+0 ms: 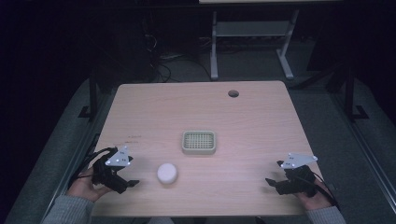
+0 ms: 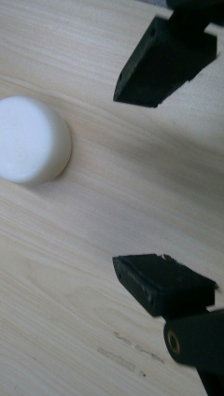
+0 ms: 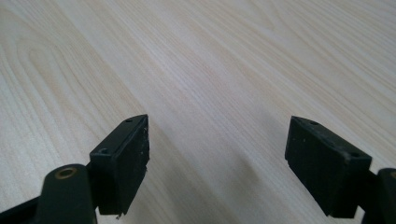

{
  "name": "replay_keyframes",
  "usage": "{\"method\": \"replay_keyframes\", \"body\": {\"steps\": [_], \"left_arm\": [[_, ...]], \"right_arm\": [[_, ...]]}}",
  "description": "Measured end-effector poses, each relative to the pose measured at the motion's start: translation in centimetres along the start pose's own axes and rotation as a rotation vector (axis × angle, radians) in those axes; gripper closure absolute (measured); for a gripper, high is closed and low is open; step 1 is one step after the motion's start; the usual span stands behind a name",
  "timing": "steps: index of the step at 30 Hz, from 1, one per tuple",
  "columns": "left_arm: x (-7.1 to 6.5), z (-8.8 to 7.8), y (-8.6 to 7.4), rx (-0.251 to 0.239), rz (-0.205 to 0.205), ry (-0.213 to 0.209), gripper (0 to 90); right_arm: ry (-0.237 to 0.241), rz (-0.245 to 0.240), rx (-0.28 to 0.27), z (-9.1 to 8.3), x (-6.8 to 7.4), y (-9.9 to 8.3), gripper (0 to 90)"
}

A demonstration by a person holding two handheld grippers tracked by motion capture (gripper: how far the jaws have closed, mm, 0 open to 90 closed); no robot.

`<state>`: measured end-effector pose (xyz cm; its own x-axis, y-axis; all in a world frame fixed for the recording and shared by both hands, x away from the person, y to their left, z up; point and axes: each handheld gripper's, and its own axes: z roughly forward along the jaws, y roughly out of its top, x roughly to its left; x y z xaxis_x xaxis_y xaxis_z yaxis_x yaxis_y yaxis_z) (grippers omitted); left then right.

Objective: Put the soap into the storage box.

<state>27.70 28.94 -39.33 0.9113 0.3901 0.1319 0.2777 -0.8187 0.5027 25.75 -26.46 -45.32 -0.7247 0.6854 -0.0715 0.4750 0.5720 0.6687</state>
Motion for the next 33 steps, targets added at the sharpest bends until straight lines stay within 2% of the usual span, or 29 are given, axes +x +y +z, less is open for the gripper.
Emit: {"method": "replay_keyframes", "body": {"steps": [5, 7, 9, 10, 13, 14, 18, 24, 33], "left_arm": [[0.1, -0.2, 0.8, 0.007, 0.019, -0.005, 20.4], [0.1, -0.1, 1.1, 0.016, 0.022, 0.0, 17.3], [0.2, -0.1, 1.5, 0.033, 0.034, -0.007, 15.9], [0.2, -0.1, 1.7, 0.033, 0.036, -0.008, 15.9], [0.0, 0.0, 2.3, 0.041, 0.046, -0.011, 16.1], [-0.2, 0.1, 2.7, 0.049, 0.063, -0.011, 16.2], [-0.2, 0.2, 3.4, 0.059, 0.071, -0.018, 16.2], [-0.5, 0.8, 5.1, 0.112, 0.131, -0.03, 16.4], [-0.9, 2.2, 7.4, 0.142, 0.183, -0.082, 18.7]], "right_arm": [[-0.002, -0.004, -0.013, -0.1, -0.2, 0.0, 21.3], [0.002, 0.01, -0.01, -0.2, 0.0, 0.0, 21.3], [-0.006, -0.022, -0.013, -0.2, 0.0, 0.0, 21.3], [-0.002, -0.005, -0.012, -0.2, 0.2, 0.1, 21.3], [-0.003, -0.008, -0.011, -0.2, 0.2, 0.2, 21.3], [0.001, 0.002, -0.009, -0.3, 0.3, 0.2, 21.4], [0.005, -0.004, -0.017, -0.3, 0.2, 0.1, 21.3], [0.01, -0.001, -0.01, -0.2, 0.2, 0.1, 21.3], [0.013, -0.003, -0.017, -0.2, 0.2, 0.2, 21.3]]}}
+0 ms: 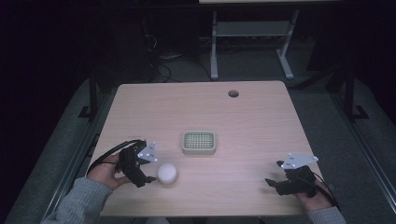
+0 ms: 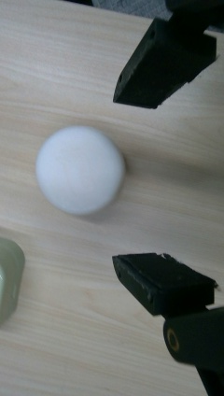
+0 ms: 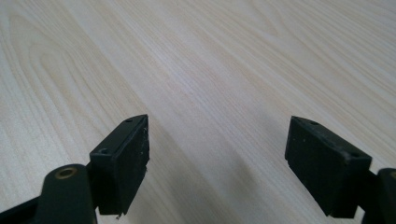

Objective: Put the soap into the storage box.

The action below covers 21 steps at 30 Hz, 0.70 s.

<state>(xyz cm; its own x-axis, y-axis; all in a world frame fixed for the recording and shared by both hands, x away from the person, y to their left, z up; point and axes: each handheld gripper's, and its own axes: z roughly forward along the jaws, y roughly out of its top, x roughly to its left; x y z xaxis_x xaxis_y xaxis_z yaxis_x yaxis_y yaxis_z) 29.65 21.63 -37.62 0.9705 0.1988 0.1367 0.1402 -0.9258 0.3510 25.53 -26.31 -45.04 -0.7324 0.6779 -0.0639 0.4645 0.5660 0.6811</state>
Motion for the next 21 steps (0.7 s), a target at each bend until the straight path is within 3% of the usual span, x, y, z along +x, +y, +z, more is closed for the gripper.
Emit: {"method": "replay_keyframes", "body": {"steps": [10, 21], "left_arm": [[0.4, 2.2, 1.8, 0.063, 0.031, -0.058, 18.4], [0.4, 4.2, 3.5, 0.138, 0.084, -0.081, 17.9]], "right_arm": [[0.003, 0.004, 0.002, 0.0, 0.0, 0.0, 21.3], [0.009, 0.005, 0.003, 0.0, 0.1, 0.1, 21.4]]}}
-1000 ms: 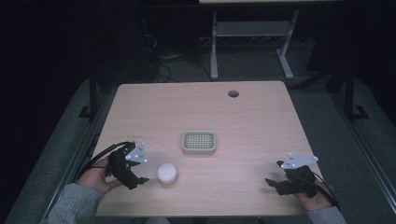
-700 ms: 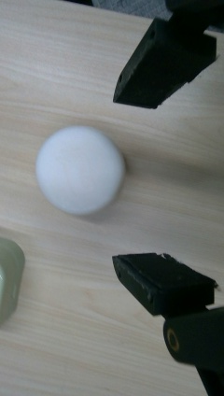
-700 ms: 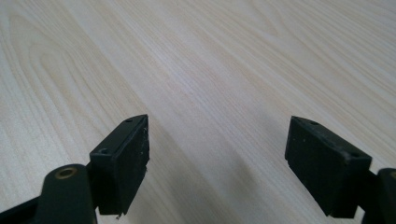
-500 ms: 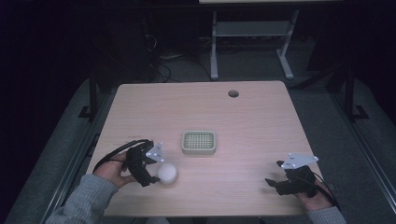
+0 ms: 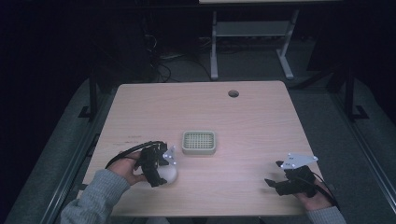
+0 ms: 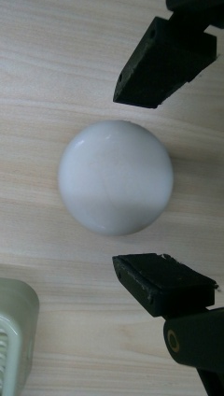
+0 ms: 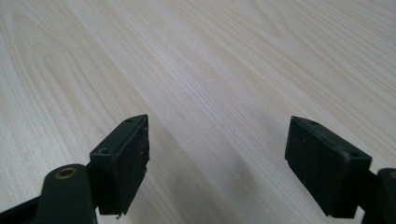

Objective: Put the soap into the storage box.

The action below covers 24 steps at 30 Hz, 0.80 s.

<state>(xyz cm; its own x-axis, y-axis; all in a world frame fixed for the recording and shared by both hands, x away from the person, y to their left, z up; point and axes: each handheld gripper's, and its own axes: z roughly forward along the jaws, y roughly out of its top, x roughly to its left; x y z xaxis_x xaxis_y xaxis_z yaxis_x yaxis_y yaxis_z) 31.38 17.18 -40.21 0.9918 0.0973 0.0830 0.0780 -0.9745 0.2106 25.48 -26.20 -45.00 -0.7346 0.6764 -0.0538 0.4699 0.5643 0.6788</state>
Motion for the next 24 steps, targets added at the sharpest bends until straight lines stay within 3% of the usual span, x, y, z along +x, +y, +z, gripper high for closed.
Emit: {"method": "replay_keyframes", "body": {"steps": [24], "left_arm": [[0.3, 2.4, 1.5, 0.109, 0.042, -0.053, 19.0]], "right_arm": [[0.005, -0.021, -0.011, 0.0, 0.0, 0.1, 21.4]]}}
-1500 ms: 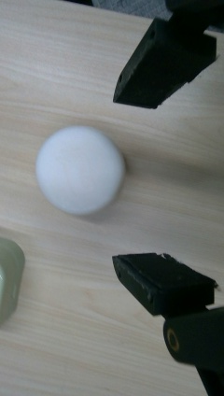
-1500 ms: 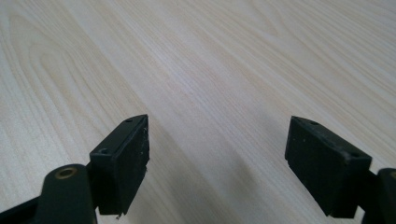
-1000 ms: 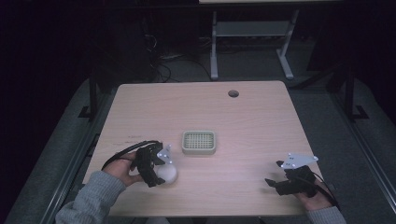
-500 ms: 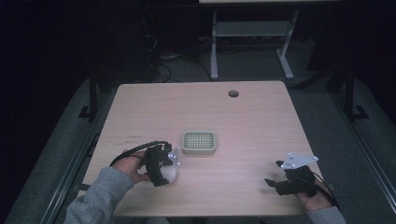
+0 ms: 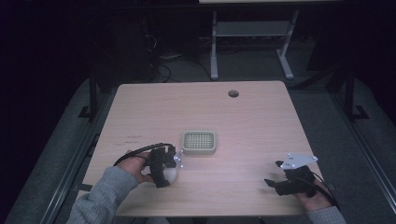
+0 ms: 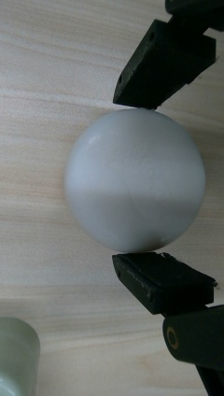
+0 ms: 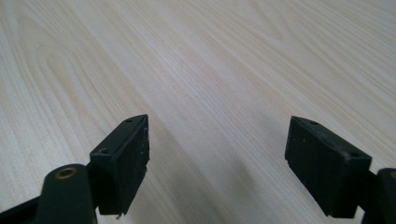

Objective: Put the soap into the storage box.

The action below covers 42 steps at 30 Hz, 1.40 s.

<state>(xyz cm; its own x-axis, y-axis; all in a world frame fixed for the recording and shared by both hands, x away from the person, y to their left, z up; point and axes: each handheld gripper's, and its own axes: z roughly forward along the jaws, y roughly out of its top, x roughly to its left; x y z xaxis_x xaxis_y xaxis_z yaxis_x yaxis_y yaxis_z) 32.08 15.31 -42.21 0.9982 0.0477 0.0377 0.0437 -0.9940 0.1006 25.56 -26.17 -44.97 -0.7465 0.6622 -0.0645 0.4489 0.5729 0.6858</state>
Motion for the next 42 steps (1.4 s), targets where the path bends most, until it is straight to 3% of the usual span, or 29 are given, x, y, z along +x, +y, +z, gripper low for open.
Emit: {"method": "replay_keyframes", "body": {"steps": [23, 28, 42], "left_arm": [[0.27, 0.97, 0.18, 0.036, 0.003, -0.018, 22.7], [0.37, 0.98, 0.15, 0.031, -0.017, -0.027, 23.2], [0.35, 0.83, 0.28, 0.02, 0.015, -0.024, 23.7]], "right_arm": [[-0.003, 0.006, 0.001, -0.09, 0.09, 0.03, 21.5], [-0.004, 0.008, -0.003, -0.13, 0.07, 0.03, 21.5], [-0.002, 0.008, -0.005, -0.07, -0.02, 0.0, 21.5]]}}
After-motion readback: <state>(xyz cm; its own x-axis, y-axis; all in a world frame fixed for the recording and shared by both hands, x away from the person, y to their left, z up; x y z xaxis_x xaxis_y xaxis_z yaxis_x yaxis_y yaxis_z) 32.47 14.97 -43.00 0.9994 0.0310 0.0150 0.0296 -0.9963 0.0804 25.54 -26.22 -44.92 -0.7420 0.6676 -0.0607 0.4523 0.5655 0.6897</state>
